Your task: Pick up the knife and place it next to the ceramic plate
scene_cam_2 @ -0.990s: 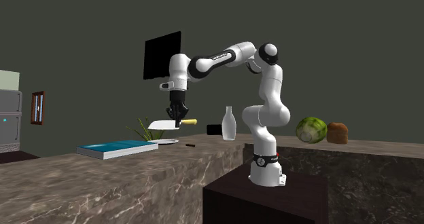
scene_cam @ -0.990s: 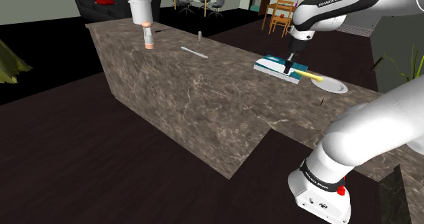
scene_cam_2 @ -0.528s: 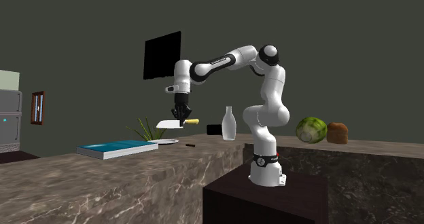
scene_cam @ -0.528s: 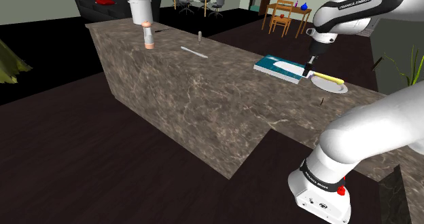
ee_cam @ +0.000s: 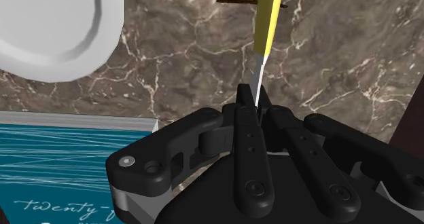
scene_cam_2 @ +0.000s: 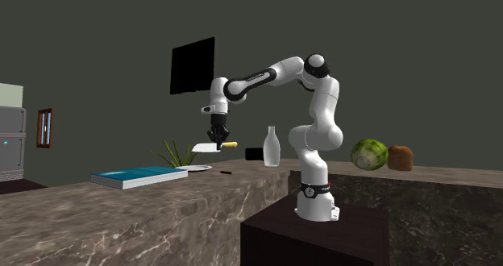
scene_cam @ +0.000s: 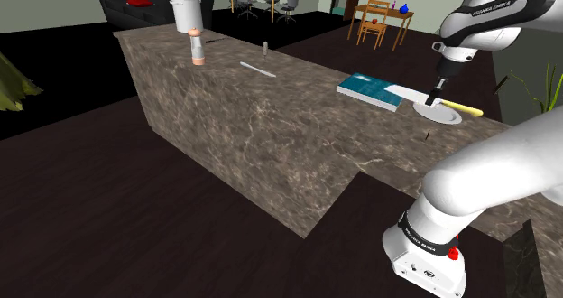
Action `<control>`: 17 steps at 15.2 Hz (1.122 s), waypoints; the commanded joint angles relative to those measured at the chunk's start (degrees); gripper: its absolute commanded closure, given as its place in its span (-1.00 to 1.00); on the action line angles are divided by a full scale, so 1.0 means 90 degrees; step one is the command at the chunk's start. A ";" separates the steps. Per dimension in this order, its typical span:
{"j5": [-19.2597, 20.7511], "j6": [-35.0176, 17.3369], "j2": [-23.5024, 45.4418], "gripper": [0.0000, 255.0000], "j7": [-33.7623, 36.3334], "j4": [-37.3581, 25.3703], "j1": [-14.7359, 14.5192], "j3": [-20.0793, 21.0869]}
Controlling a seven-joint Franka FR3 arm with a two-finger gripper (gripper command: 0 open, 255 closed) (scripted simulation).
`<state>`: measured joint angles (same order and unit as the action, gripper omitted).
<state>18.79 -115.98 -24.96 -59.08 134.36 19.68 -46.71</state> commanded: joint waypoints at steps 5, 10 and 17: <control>0.0012 -0.0551 0.0205 1.00 -0.0090 0.0348 -0.0035 -0.0240; -0.0052 -0.1048 0.0471 1.00 -0.0178 0.0599 -0.0125 -0.0463; -0.0271 -0.1779 0.0958 1.00 -0.0391 0.0899 -0.0331 -0.0827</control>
<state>16.62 -131.01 -16.92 -62.33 142.01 16.95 -53.72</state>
